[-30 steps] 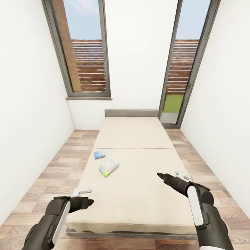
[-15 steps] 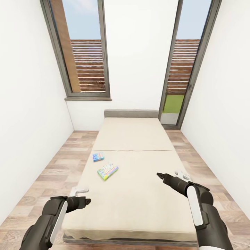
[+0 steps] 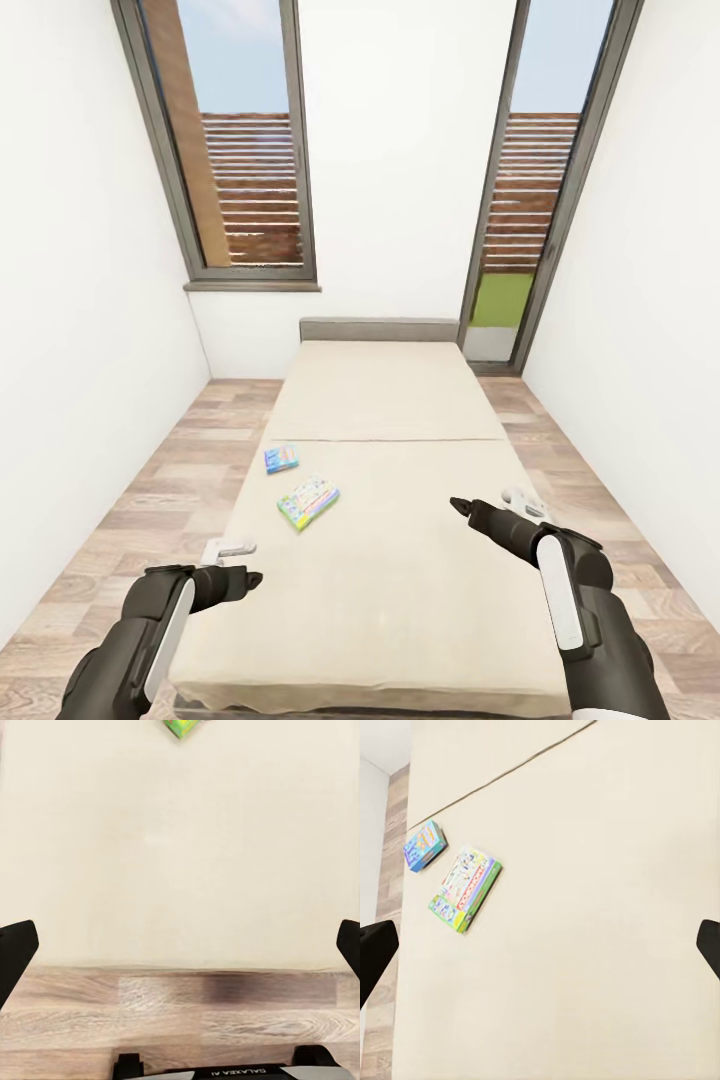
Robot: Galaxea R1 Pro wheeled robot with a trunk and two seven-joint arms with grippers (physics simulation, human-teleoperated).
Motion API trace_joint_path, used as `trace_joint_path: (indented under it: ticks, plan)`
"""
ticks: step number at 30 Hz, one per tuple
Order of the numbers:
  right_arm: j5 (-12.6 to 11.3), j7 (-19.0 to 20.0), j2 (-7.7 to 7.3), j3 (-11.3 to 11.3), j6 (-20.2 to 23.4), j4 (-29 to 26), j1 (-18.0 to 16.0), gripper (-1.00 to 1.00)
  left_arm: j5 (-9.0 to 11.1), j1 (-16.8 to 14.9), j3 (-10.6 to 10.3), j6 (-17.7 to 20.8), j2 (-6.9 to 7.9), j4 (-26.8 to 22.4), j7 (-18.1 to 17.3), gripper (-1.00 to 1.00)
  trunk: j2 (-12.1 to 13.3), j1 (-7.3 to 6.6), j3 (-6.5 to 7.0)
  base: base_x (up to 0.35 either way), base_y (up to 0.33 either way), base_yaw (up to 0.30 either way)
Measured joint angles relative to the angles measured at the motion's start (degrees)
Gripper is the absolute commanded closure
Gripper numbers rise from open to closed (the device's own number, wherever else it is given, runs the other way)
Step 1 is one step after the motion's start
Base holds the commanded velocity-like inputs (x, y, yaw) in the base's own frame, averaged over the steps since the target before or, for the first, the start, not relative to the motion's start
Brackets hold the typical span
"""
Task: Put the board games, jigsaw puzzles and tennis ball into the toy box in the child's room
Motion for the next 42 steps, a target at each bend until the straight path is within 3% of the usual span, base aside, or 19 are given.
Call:
trace_joint_path:
  ticks: [19,42]
  plan:
    - [-0.01,0.0,-0.07,0.01,-0.09,0.09,0.0,-1.0,-0.01,0.0,0.07,-0.11,0.02,0.0,-0.25,-1.0,0.0,0.0,0.12,0.096,0.0,0.0]
    - [-0.01,0.0,0.02,0.08,-0.09,0.09,0.0,-1.0,0.0,0.0,0.04,-0.18,0.02,0.0,-0.33,-1.0,0.0,0.0,2.17,0.001,0.0,0.0]
